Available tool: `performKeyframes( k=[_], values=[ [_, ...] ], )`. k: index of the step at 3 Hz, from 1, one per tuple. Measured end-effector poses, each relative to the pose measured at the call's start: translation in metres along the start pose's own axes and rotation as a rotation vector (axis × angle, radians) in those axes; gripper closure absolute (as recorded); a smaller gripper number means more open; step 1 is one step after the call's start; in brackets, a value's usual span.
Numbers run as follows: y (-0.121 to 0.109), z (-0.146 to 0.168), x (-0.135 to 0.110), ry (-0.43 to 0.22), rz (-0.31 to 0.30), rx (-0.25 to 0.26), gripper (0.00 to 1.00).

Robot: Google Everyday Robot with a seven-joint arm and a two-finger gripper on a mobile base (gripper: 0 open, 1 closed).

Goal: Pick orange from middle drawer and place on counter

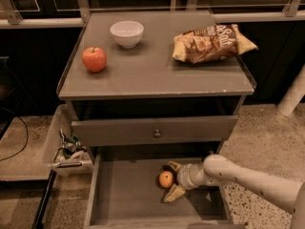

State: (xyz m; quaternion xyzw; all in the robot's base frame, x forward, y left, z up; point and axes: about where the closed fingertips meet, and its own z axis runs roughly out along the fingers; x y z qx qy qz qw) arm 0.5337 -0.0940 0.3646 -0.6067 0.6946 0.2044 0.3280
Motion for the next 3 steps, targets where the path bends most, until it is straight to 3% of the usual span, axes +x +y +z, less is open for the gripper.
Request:
performKeyframes(
  k=[1,3],
  values=[
    [0.0,0.0,0.0,0.0,0.0,0.0,0.27],
    [0.0001,0.0001,0.0,0.0,0.0,0.0,0.74]
  ],
)
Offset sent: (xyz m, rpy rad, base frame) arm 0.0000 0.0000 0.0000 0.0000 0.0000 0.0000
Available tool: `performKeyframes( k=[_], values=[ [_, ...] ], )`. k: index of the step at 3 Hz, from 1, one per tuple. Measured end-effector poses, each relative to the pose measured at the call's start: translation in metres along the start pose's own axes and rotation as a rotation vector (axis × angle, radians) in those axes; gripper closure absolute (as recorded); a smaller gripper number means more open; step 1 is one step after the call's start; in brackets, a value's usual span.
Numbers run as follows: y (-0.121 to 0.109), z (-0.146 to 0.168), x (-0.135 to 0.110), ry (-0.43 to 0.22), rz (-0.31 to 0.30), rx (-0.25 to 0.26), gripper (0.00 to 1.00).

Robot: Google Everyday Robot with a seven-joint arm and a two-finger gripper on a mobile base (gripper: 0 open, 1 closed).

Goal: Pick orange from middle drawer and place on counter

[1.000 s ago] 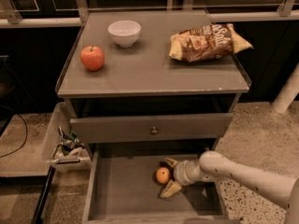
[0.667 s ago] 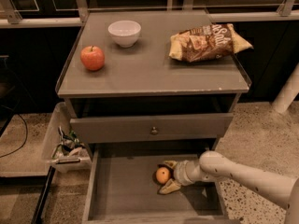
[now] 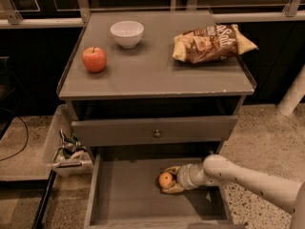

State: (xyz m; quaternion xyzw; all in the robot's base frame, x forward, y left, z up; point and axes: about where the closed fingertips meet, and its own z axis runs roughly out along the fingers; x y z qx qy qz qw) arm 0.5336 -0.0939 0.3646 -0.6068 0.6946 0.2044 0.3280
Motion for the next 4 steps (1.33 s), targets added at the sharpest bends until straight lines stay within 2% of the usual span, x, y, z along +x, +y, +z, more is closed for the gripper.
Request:
performKeyframes(
  k=[1,2,3,4],
  values=[
    [0.006,0.005,0.006,0.008,0.014,-0.012,0.97],
    [0.02,0.007,0.018,0.006,0.051,-0.03,1.0],
    [0.019,0.007,0.016,0.006,0.051,-0.03,1.0],
    [0.038,-0.007,0.004,0.004,0.053,-0.064,1.0]
  ],
)
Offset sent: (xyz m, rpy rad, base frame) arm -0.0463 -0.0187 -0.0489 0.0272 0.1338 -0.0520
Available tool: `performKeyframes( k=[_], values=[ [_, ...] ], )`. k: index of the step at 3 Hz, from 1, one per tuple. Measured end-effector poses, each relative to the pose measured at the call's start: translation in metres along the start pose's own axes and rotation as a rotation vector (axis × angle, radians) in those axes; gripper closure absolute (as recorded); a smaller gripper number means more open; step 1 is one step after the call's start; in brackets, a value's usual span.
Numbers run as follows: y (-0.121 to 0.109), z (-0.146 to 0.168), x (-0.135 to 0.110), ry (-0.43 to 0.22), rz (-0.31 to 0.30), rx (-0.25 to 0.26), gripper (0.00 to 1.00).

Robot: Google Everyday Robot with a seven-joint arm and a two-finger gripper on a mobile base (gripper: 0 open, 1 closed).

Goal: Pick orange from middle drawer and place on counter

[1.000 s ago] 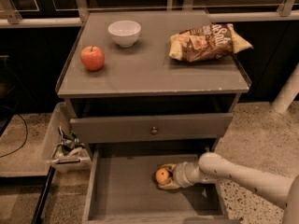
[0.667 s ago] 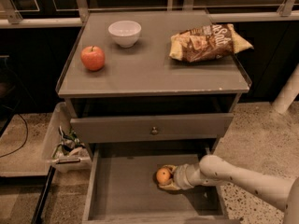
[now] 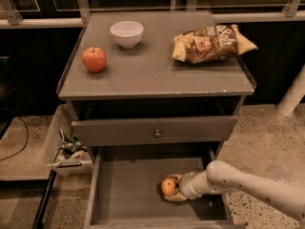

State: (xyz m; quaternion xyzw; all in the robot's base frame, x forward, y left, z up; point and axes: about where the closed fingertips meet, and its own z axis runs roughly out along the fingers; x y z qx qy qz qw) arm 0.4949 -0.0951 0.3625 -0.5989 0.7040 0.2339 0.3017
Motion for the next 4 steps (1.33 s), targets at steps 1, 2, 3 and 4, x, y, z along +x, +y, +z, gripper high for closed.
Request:
performKeyframes(
  k=[1,2,3,4],
  values=[
    [0.014,-0.031,-0.025,-0.017,-0.031,-0.003,1.0],
    [0.019,-0.058,-0.055,-0.027,-0.075,0.005,1.0],
    [0.017,-0.083,-0.085,0.002,-0.113,0.028,1.0],
    [0.016,-0.118,-0.121,0.071,-0.135,0.077,1.0]
  ],
)
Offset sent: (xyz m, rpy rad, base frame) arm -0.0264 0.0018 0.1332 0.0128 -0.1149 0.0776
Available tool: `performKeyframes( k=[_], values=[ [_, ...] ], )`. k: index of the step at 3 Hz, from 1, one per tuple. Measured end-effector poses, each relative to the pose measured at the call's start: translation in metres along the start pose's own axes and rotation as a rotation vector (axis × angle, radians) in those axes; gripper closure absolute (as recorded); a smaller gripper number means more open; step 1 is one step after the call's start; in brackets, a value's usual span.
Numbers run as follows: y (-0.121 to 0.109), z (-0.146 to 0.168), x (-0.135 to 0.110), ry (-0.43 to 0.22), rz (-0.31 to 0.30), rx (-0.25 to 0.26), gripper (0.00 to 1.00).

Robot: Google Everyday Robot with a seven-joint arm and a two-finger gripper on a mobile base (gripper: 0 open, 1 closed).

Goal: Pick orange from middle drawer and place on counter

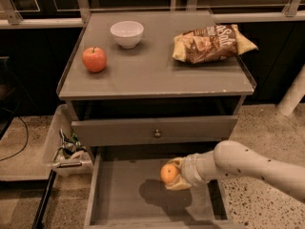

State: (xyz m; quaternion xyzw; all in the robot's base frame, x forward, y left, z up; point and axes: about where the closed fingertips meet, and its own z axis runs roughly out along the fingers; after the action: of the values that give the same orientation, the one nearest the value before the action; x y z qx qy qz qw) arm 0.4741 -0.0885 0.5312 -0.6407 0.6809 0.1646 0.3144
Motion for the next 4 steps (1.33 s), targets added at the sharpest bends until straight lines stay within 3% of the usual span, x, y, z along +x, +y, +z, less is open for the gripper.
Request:
performKeyframes(
  k=[1,3,4],
  values=[
    [-0.015,-0.047,-0.028,0.072,-0.032,0.053,1.0],
    [-0.02,-0.059,-0.038,0.087,-0.049,0.073,1.0],
    [-0.012,-0.076,-0.069,0.084,-0.114,0.084,1.0]
  ],
)
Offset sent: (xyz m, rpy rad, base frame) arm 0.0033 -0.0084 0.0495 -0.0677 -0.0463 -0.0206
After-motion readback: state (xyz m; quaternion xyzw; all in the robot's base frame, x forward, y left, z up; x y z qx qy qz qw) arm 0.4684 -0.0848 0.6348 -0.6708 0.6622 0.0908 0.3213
